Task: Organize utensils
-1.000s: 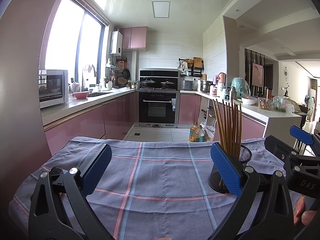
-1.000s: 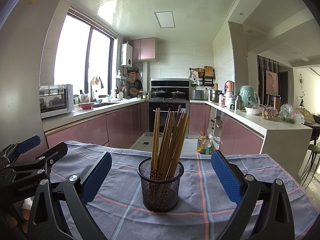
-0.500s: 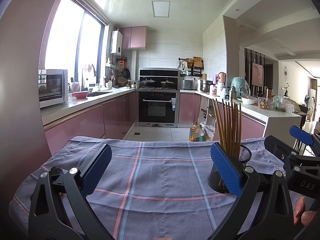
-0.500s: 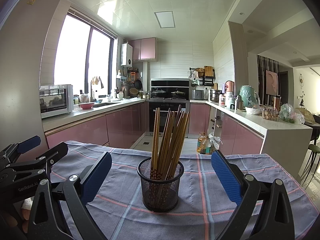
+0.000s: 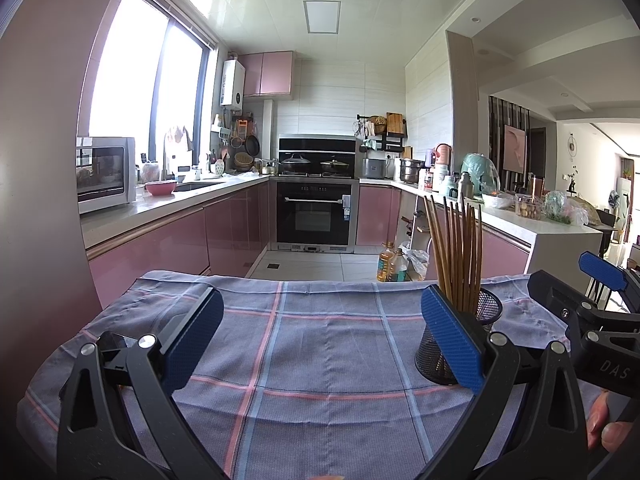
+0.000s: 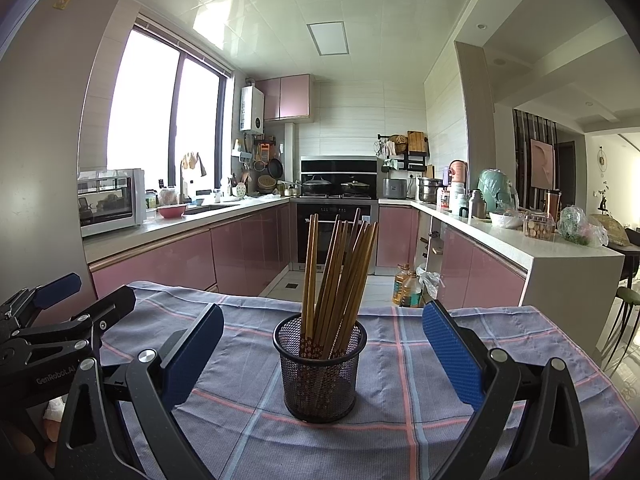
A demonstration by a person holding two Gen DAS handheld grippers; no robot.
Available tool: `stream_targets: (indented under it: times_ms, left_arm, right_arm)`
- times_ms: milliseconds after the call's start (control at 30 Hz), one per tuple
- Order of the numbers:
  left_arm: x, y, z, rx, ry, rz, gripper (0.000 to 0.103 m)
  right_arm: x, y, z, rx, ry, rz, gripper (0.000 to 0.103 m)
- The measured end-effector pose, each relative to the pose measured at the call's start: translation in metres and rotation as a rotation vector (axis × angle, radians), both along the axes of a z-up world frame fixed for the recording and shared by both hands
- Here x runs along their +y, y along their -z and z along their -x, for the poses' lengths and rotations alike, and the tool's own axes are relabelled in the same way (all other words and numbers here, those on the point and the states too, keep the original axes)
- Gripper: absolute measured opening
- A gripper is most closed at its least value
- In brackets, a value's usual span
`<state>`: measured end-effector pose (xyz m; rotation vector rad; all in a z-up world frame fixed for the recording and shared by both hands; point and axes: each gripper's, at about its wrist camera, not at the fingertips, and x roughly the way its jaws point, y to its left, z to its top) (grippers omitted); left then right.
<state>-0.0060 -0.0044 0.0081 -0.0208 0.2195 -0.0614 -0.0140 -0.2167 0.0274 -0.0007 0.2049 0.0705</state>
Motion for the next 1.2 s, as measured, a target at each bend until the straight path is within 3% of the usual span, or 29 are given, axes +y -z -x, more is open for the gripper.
stream_targets:
  times_ms: [1200]
  left_arm:
    - [-0.0059,0.0068,0.0042,0.017,0.005,-0.001,0.097]
  right_arm:
    - [0.0015,0.0023,0.0020,0.005,0.001,-0.003,0.096]
